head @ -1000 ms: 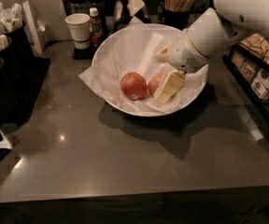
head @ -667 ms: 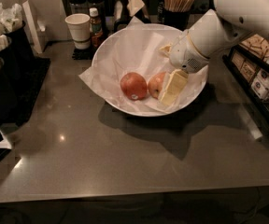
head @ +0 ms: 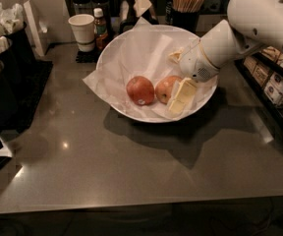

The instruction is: Pick apple from white bowl

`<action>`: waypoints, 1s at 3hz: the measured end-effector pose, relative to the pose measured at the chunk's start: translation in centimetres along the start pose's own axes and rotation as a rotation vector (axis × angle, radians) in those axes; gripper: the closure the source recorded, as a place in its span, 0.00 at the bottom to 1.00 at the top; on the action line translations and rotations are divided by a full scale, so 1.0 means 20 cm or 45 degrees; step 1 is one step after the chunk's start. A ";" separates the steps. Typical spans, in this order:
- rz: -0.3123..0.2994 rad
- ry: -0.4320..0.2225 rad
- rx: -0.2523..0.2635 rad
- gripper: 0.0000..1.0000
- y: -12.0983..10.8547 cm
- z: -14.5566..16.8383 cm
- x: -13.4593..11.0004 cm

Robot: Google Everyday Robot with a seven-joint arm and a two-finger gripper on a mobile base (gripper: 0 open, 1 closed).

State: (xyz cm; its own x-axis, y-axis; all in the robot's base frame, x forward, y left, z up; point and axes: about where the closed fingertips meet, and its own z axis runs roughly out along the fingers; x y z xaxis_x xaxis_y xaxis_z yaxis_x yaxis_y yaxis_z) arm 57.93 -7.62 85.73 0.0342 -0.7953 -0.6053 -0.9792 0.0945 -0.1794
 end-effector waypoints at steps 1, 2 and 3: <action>-0.006 -0.048 0.001 0.00 0.00 0.05 0.01; -0.008 -0.088 0.012 0.02 0.00 0.08 0.01; -0.005 -0.105 0.027 0.21 0.01 0.10 0.01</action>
Offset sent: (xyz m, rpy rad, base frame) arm 0.0060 0.0101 -0.0174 0.1038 -0.0357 0.0044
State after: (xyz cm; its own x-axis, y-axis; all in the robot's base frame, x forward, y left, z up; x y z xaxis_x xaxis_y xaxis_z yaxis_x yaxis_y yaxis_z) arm 58.19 -6.48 84.06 0.0553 -0.7438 -0.6661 -0.9747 0.1045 -0.1976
